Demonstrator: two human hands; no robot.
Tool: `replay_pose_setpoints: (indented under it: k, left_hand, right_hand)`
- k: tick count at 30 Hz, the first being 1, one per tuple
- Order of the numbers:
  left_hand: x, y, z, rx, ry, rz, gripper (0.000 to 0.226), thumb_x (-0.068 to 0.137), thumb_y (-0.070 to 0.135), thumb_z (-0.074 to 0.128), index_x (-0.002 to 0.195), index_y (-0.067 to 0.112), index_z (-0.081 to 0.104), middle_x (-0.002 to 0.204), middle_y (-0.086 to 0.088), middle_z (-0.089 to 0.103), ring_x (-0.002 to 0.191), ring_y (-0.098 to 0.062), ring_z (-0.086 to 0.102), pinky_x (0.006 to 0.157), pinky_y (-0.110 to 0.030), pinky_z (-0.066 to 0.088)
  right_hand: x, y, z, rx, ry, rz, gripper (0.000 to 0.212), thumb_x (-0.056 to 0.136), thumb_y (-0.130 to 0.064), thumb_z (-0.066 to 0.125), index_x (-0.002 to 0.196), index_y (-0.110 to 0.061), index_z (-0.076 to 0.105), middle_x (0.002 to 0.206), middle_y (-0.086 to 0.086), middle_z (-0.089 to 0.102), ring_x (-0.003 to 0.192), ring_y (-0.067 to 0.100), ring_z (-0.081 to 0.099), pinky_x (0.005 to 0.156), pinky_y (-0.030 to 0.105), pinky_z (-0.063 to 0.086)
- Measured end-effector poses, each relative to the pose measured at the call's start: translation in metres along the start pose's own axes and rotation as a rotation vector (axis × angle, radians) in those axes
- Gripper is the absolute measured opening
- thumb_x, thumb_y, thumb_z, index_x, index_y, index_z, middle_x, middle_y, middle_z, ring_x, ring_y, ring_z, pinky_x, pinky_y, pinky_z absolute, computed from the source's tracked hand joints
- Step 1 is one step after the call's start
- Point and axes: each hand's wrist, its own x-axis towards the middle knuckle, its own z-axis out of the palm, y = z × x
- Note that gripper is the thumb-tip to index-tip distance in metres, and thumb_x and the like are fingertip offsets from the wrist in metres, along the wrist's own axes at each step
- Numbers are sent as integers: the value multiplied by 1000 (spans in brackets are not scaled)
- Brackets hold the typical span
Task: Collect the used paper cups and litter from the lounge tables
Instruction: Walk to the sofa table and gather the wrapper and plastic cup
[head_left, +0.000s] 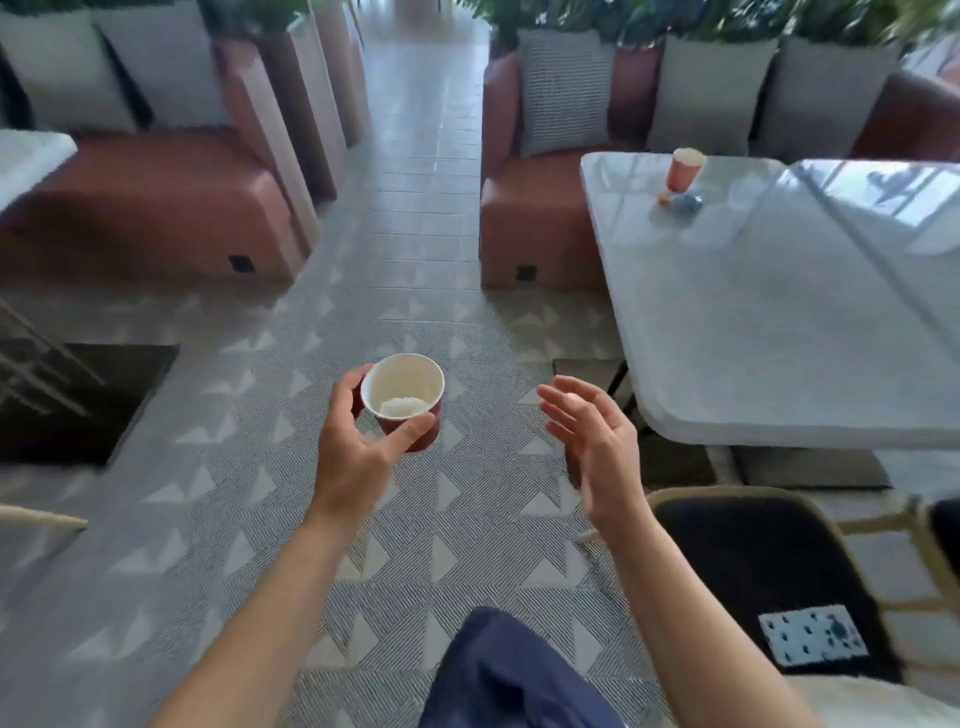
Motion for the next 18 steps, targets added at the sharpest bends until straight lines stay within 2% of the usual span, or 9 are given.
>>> replay_pose_setpoints:
  k: [2, 4, 6, 9, 12, 16, 18]
  left_hand:
    - [28, -2, 13, -14, -36, -6, 68, 68, 21, 85, 126, 18, 49, 115, 4, 57, 107, -7, 55, 91, -19, 45]
    - [55, -1, 26, -29, -68, 0, 68, 68, 20, 85, 126, 19, 49, 114, 5, 57, 104, -1, 55, 88, -16, 45]
    - [84, -2, 42, -46, -91, 9, 72, 64, 26, 85, 125, 21, 48, 115, 5, 57, 101, 1, 56, 85, -11, 46]
    - [129, 1, 66, -48, -114, 15, 73, 58, 39, 81, 123, 27, 48, 117, 3, 57, 106, -7, 57, 85, -13, 46]
    - [170, 8, 91, -54, -136, 33, 68, 60, 35, 79, 120, 29, 48, 114, 6, 58, 104, -5, 56, 78, -7, 44]
    - [223, 15, 120, -63, -148, 52, 69, 61, 37, 78, 121, 29, 46, 111, 11, 57, 105, -6, 56, 83, -14, 47]
    - [249, 15, 134, -63, -171, 50, 71, 61, 37, 78, 124, 26, 46, 113, 8, 57, 104, -5, 56, 81, -11, 47]
  right_hand:
    - [24, -2, 1, 4, 28, -1, 18, 92, -16, 57, 108, -14, 66, 105, 6, 72, 104, 23, 66, 98, 42, 48]
    - [48, -4, 1, 12, 42, -1, 19, 93, -14, 55, 109, -13, 65, 106, 7, 72, 105, 24, 65, 99, 42, 48]
    - [77, -6, 0, -6, 57, -16, 19, 94, -15, 54, 110, -14, 65, 107, 6, 72, 106, 23, 65, 98, 42, 48]
    - [121, -14, -3, -11, 91, -24, 21, 95, -16, 52, 112, -14, 64, 107, 5, 72, 105, 21, 66, 98, 41, 48]
    - [162, -27, -5, -12, 116, -19, 20, 95, -16, 51, 111, -14, 63, 107, 4, 72, 105, 19, 66, 97, 39, 48]
    - [216, -45, -6, -16, 145, -40, 17, 95, -14, 50, 104, -18, 64, 105, 5, 72, 104, 21, 65, 93, 35, 49]
    - [241, -50, -4, -11, 167, -44, 17, 95, -13, 51, 104, -17, 64, 104, 5, 72, 102, 20, 66, 88, 31, 49]
